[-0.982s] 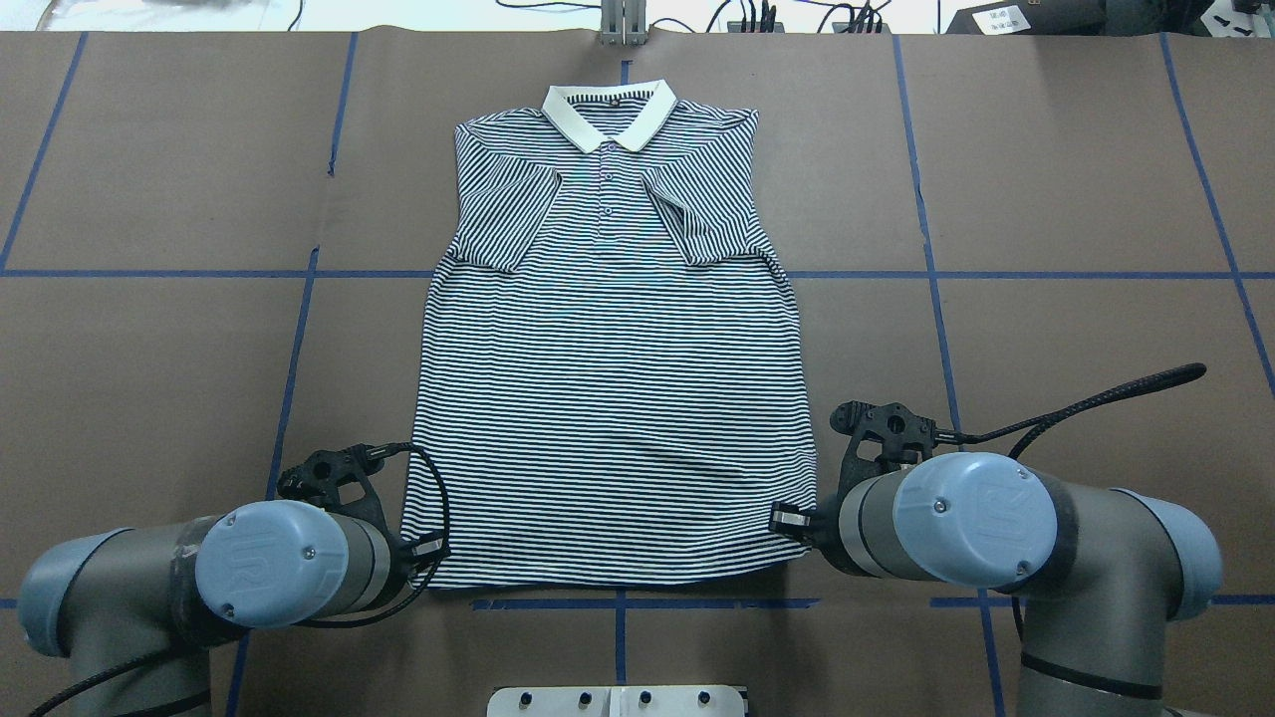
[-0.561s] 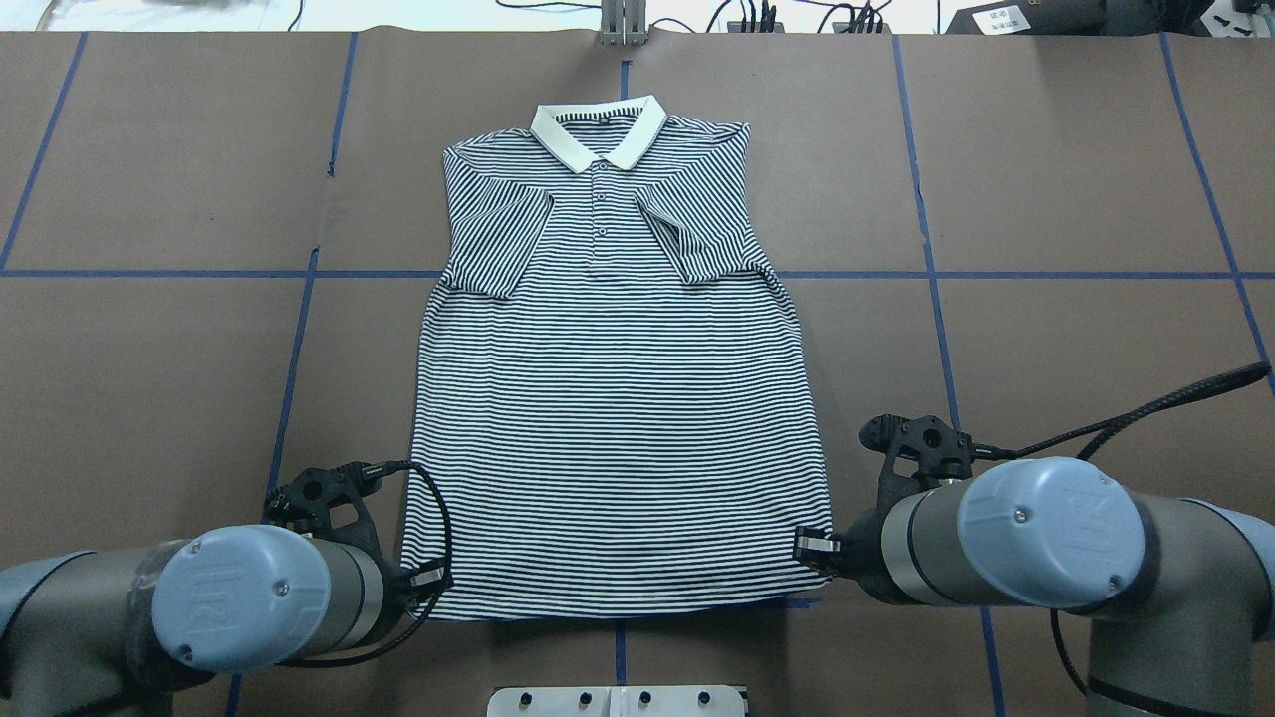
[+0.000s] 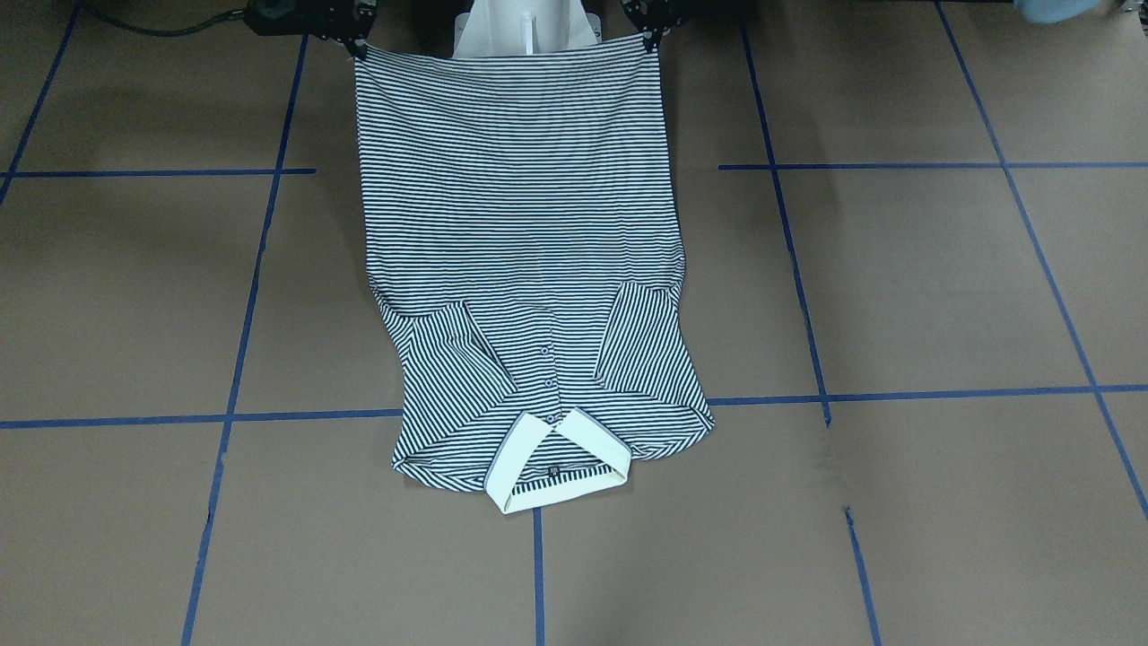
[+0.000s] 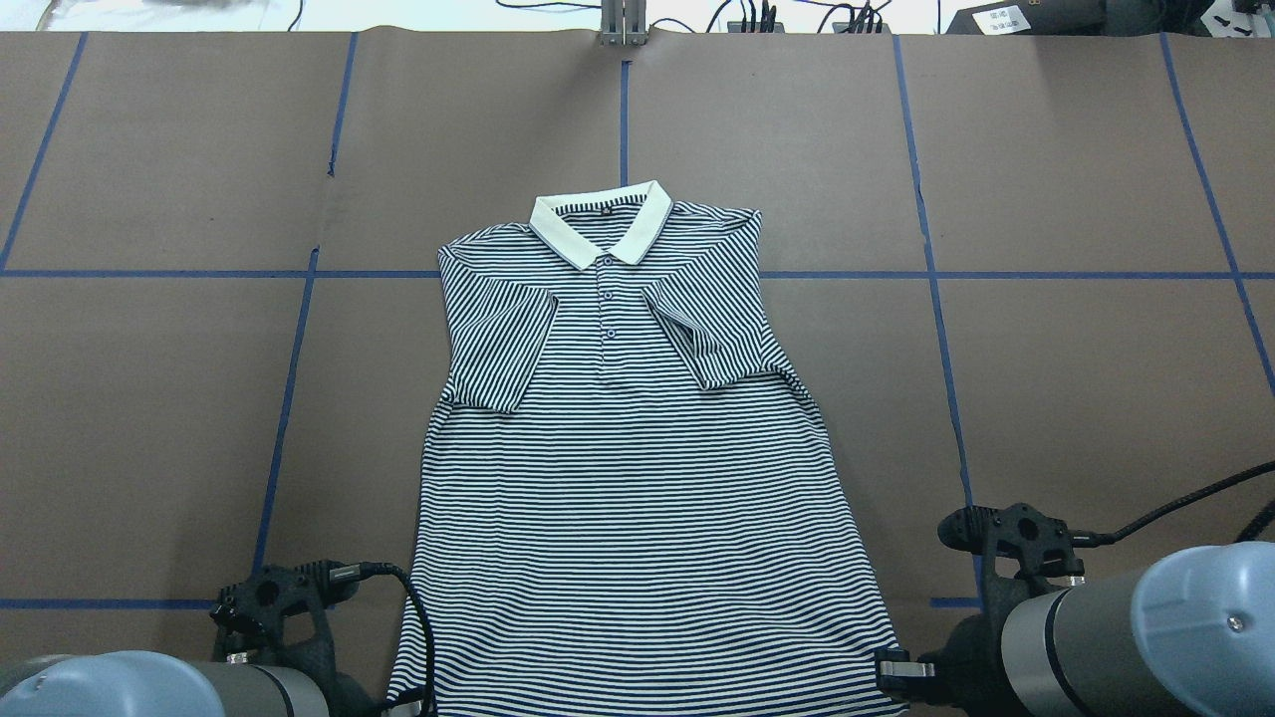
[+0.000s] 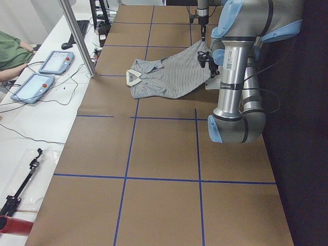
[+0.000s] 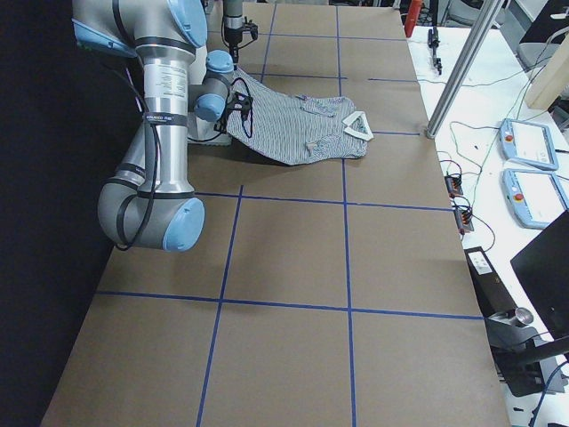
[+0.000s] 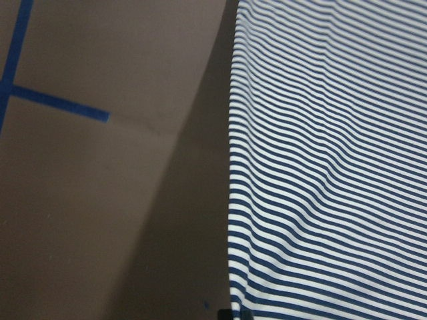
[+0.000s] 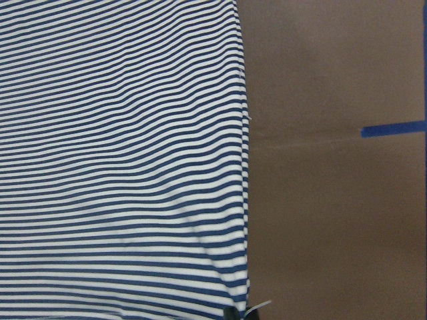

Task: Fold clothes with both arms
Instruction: 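Lift the hem with both grippers and fold it toward the collar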

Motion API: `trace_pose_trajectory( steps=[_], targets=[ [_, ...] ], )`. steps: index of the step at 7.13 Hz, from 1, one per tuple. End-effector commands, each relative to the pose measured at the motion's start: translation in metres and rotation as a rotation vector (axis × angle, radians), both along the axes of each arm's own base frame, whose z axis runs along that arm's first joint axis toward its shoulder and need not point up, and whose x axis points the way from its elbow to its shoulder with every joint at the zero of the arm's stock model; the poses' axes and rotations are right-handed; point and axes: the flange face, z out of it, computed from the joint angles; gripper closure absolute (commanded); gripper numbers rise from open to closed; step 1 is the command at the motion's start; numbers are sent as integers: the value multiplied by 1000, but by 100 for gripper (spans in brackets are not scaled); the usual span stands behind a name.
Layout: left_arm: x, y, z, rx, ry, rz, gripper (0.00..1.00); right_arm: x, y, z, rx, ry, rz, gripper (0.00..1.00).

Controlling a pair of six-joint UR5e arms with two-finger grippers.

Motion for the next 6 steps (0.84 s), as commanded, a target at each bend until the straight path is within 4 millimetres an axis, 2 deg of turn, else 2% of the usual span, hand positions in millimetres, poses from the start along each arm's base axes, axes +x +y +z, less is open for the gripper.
trace_pose_trajectory(
  steps=[1, 2, 3, 5, 6],
  targets=[
    [-1, -20, -4, 33, 2, -22, 100, -8, -49, -8, 77, -28, 65, 100],
    [-7, -60, -9, 105, 10, -60, 100, -18, -94, -17, 164, -45, 101, 100],
    [-9, -104, -13, 144, -3, -122, 100, -19, -139, -18, 248, -33, 133, 100],
    [-18, -168, 1, 214, -58, -190, 100, -21, -225, -20, 423, 18, 149, 100],
    [-16, -200, 7, 255, -46, -222, 100, -27, -266, -19, 495, 61, 133, 100]
  ],
)
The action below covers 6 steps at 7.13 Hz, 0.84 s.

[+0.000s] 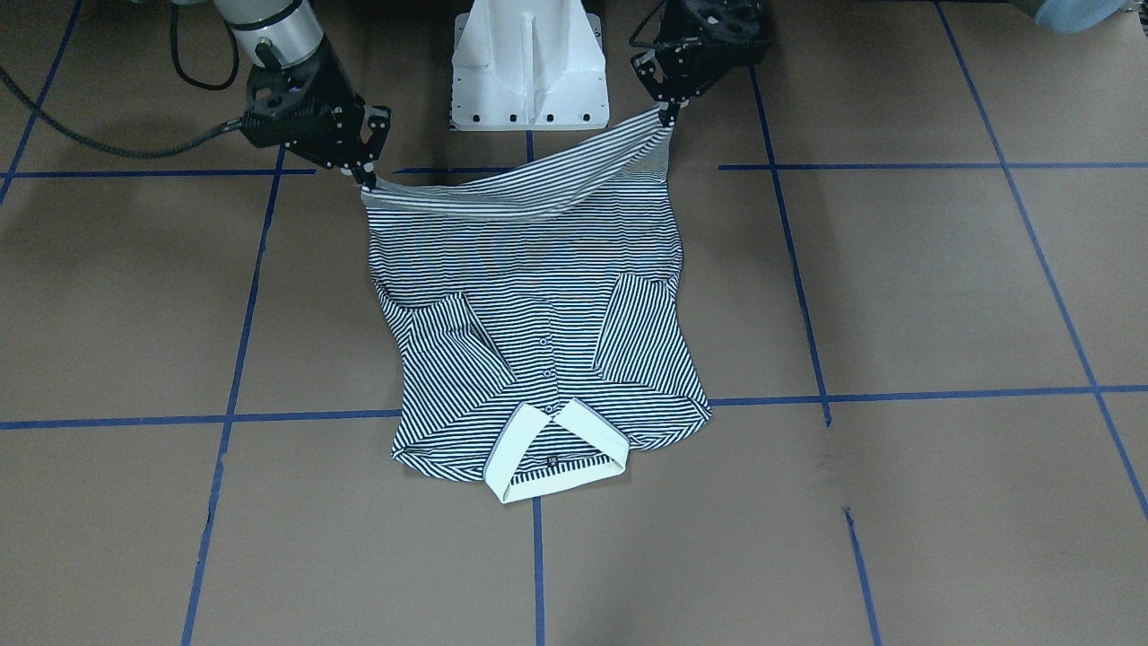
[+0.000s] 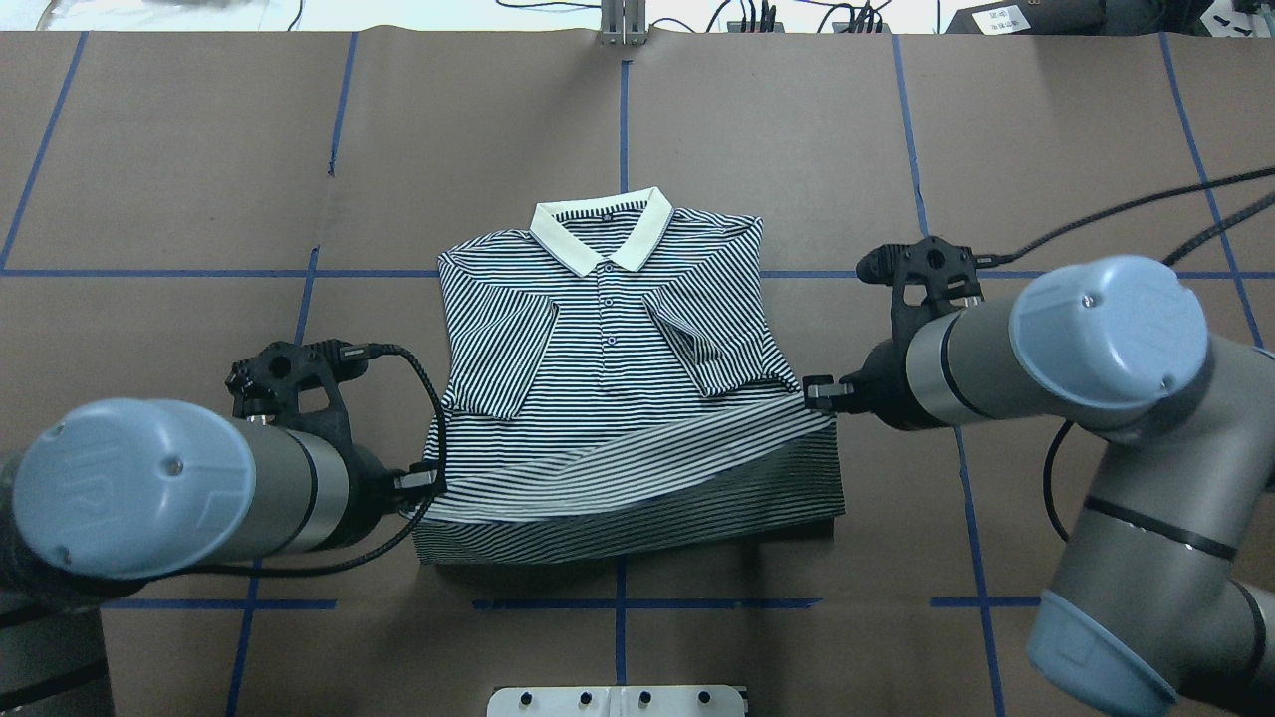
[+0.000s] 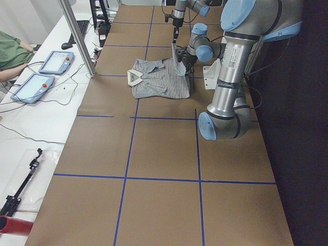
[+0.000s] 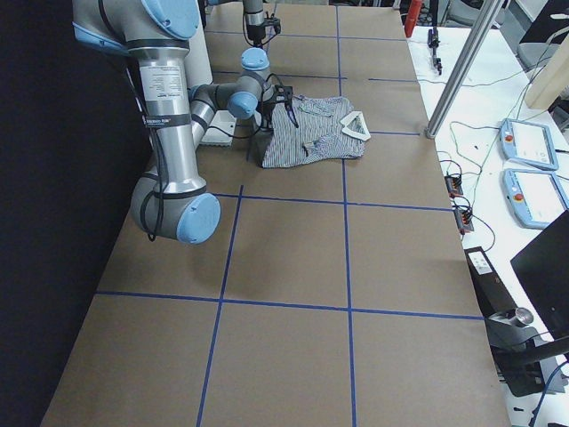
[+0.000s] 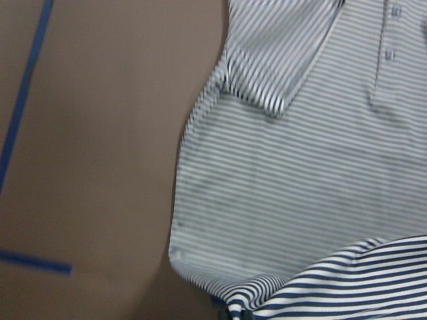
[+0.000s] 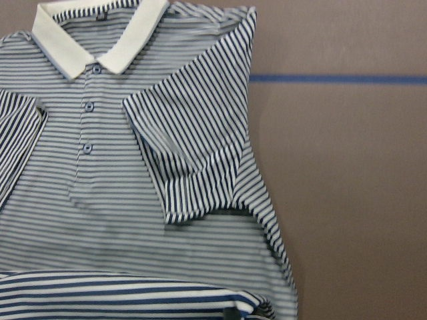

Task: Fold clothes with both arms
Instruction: 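Lift the hem with both grippers and fold it toward the collar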

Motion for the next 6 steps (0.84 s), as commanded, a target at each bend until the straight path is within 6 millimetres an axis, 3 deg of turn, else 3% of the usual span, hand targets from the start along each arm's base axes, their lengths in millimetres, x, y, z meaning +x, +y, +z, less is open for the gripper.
trace_pose_trajectory(
  steps=[1, 2, 3, 4, 5, 6],
  targets=[
    [-3, -72, 19, 75, 1, -77, 100, -3, -93, 5, 125, 103, 5, 100],
    [-4, -103, 25, 107, 3, -107, 100, -9, -130, 6, 133, 138, 13, 100],
    [5, -147, 32, 123, 3, -152, 100, -32, -163, -4, 119, 153, 23, 100],
    [14, -189, 56, 147, -13, -178, 100, -56, -191, -4, 134, 137, 32, 100],
    [15, -219, 83, 154, -10, -212, 100, -68, -218, 17, 133, 136, 46, 100],
    [28, -234, 107, 146, -19, -217, 100, -76, -235, 33, 140, 129, 57, 100]
  ],
)
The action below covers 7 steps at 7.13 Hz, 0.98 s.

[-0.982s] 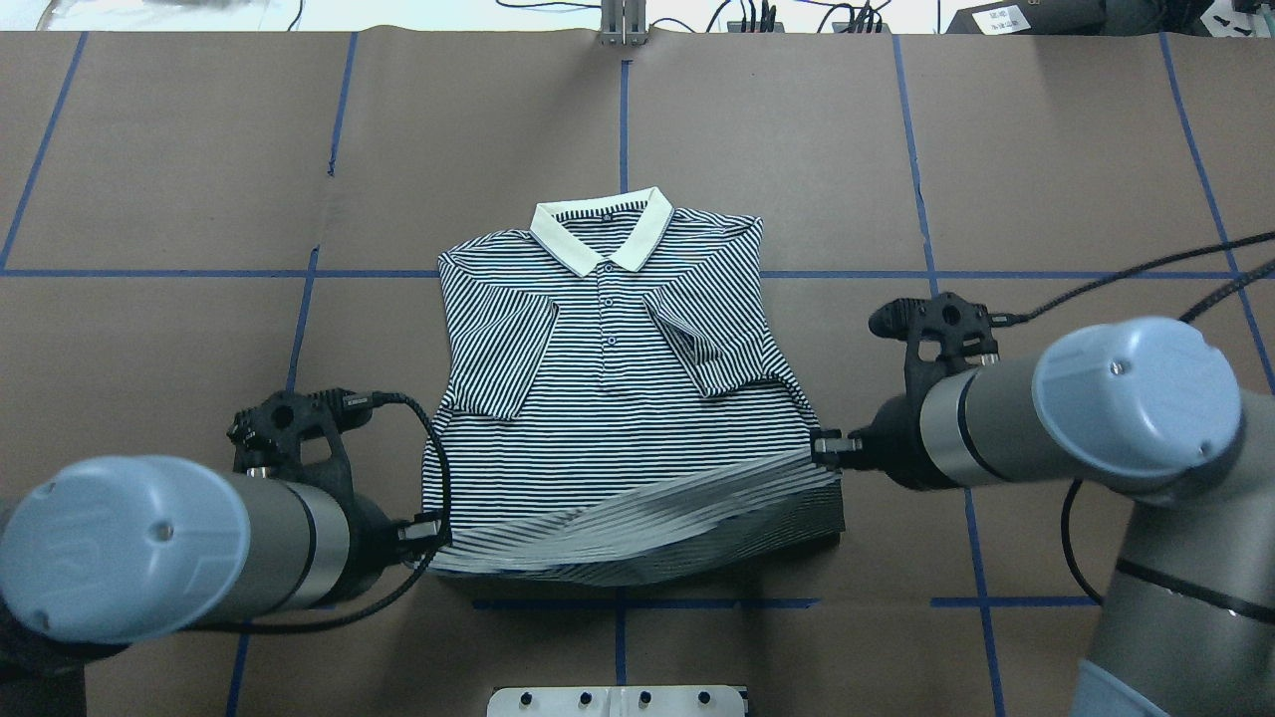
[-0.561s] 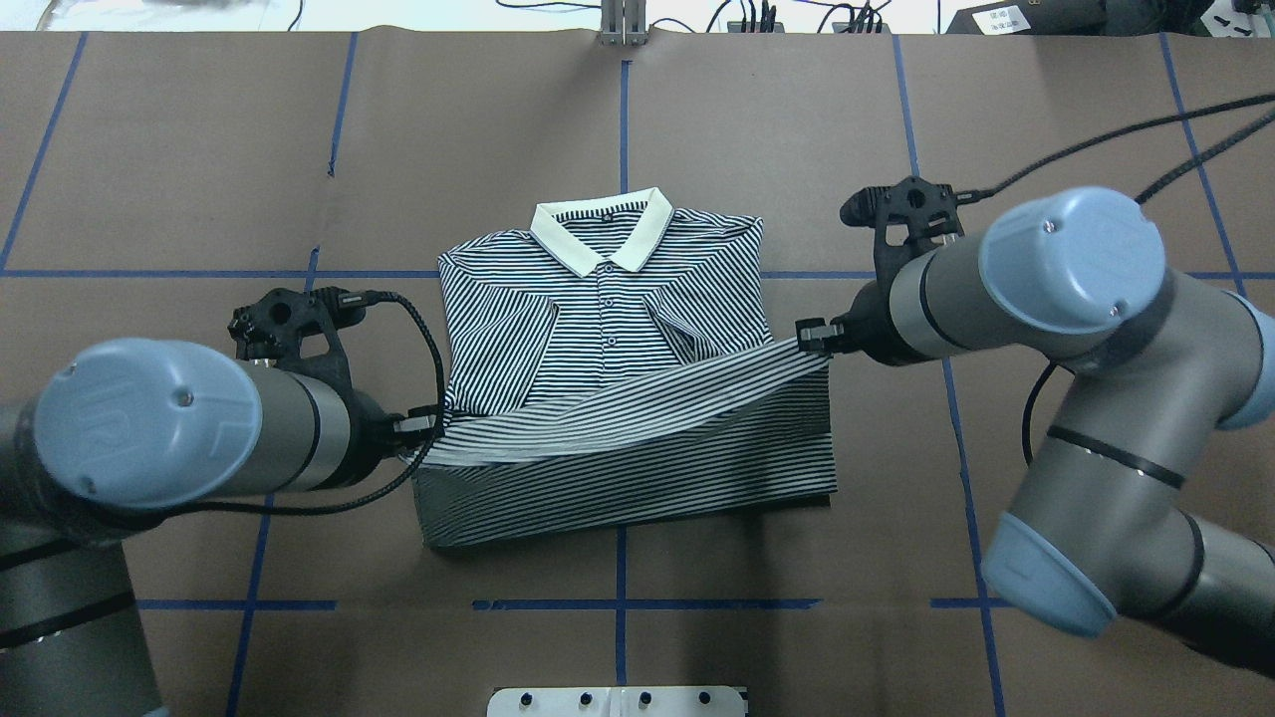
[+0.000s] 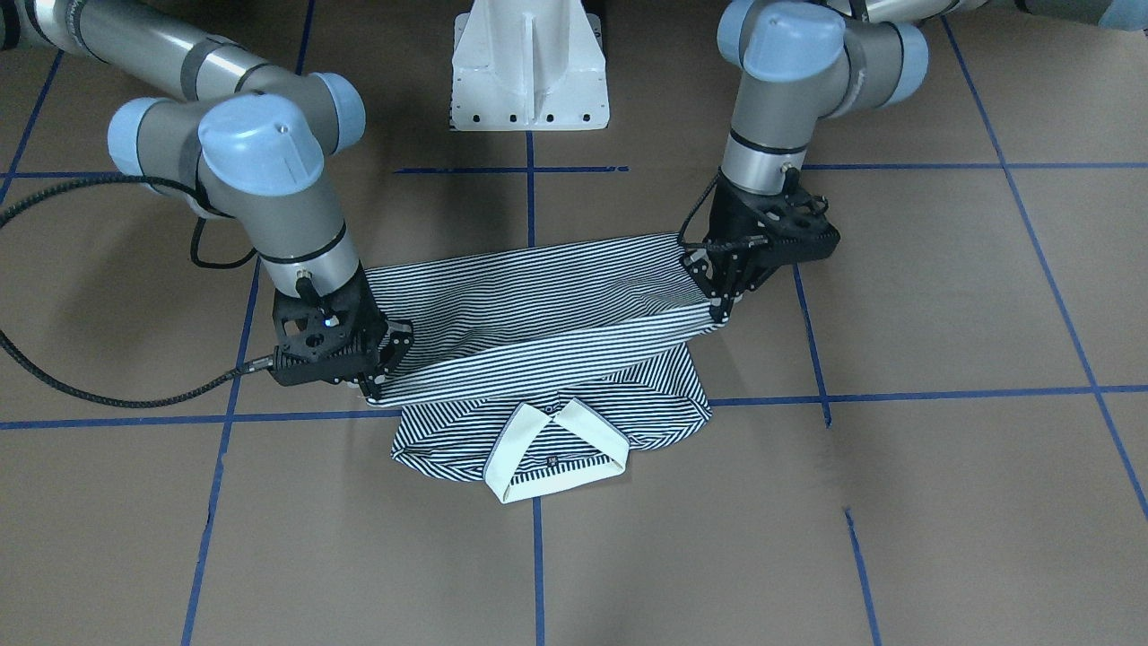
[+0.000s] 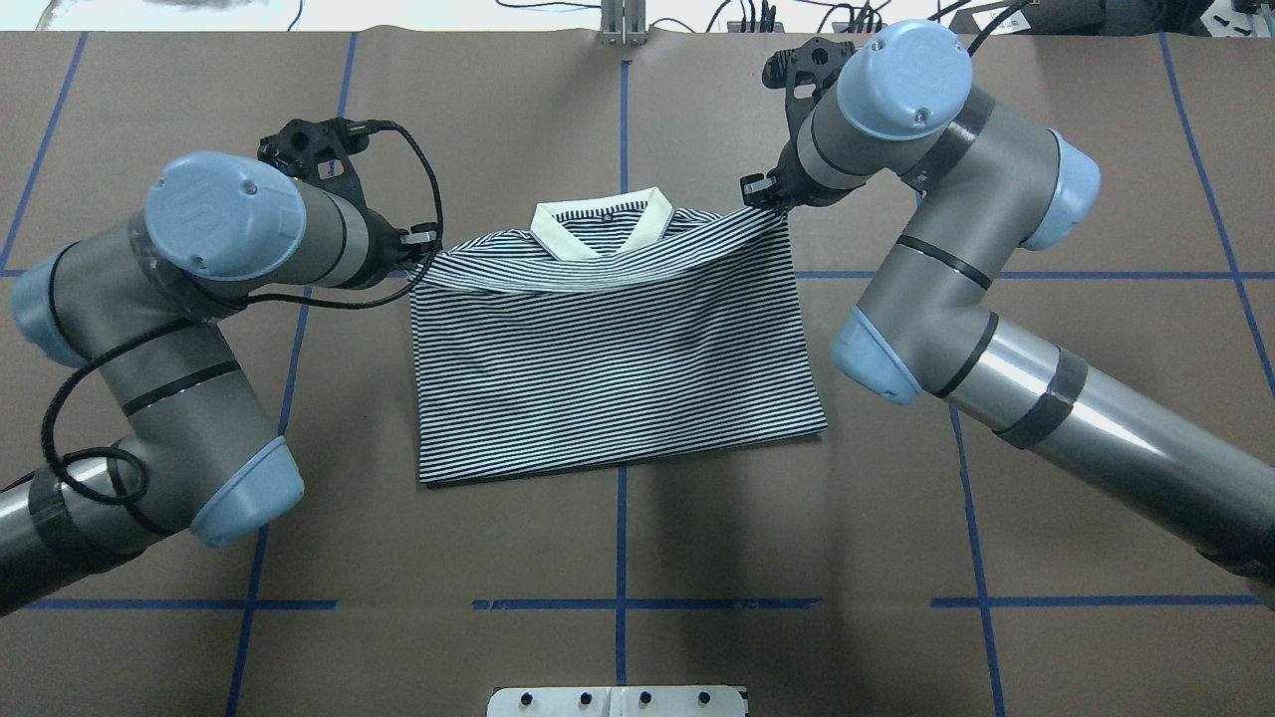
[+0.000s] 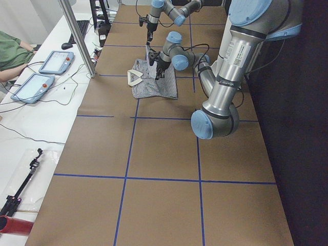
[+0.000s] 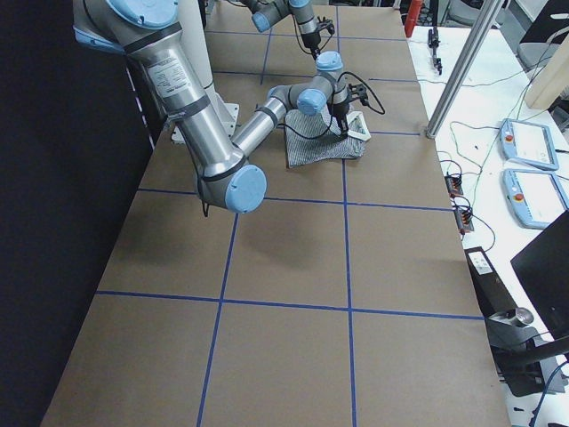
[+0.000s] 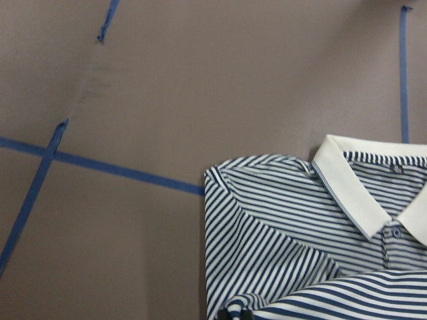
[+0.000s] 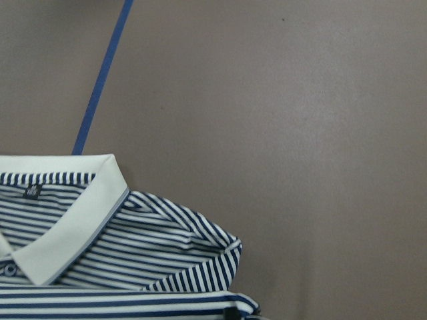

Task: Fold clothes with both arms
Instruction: 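Lift the hem with both grippers and fold it toward the collar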

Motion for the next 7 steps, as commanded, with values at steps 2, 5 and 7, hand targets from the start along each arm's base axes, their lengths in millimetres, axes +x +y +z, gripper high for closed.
trace_pose_trajectory(
  steps=[2, 5, 7],
  targets=[
    [29, -45, 73, -7, -16, -21, 100, -16, -40, 45, -18, 17, 21, 100],
    [37, -50, 79, -12, -21, -18, 100, -19, -39, 39, -15, 10, 16, 100],
    [40, -53, 56, 2, -1, -20, 100, -21, -38, 36, -15, 5, 14, 100]
  ],
)
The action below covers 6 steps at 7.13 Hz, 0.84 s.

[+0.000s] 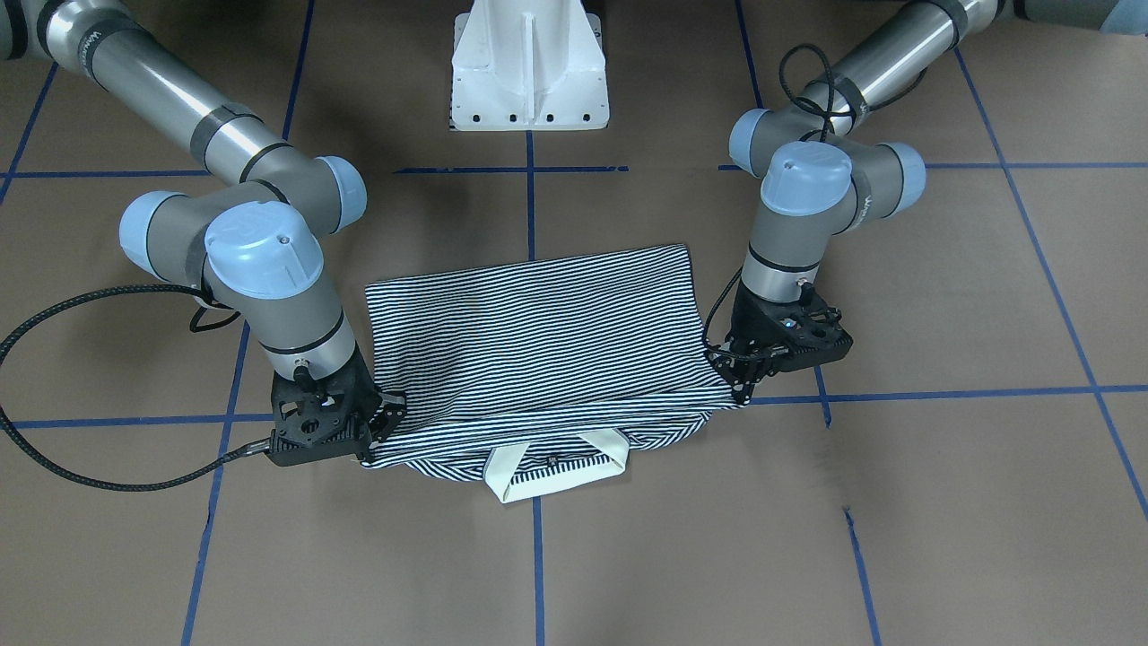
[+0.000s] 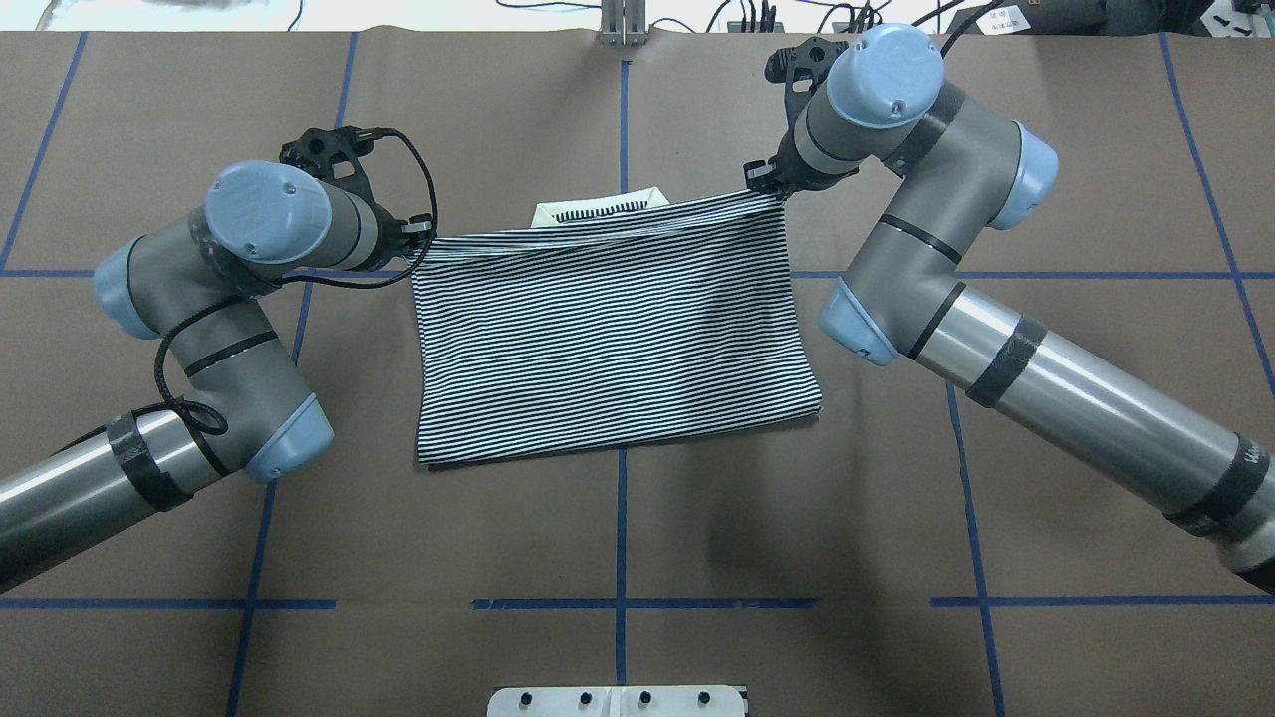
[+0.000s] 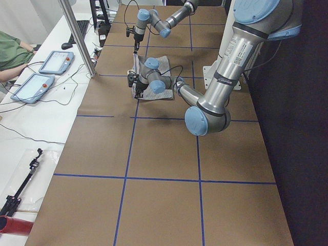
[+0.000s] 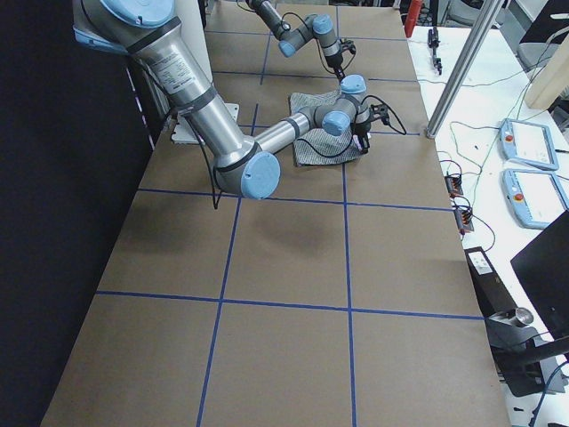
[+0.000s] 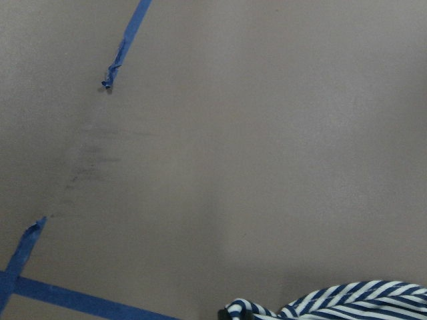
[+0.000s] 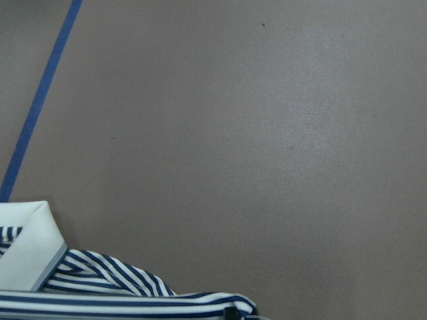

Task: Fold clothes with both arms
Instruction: 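Release the hem near the collar and raise both grippers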

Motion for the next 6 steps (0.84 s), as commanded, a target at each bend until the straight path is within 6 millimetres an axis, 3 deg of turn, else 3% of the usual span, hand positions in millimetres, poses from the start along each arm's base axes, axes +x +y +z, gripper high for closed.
trace_pose_trajectory(
  steps=[1, 2, 3, 4, 5, 6],
  targets=[
    [5, 2, -16, -9, 29, 34, 100, -2, 2, -1, 0, -2, -3, 100],
    [5, 4, -17, -22, 44, 58, 100, -3, 3, 0, -1, -1, -5, 100],
    [5, 4, -17, -22, 45, 60, 90, -4, 4, 6, -5, 5, -7, 31],
    [2, 3, -24, -12, 56, 56, 10, -13, 12, 13, -7, 14, -21, 0],
    [-4, 3, -35, 1, 71, 47, 0, -14, 13, 14, -12, 13, -23, 0],
    [-17, -7, -37, 3, 72, 27, 0, -14, 14, 13, -15, 8, -27, 0]
  ],
)
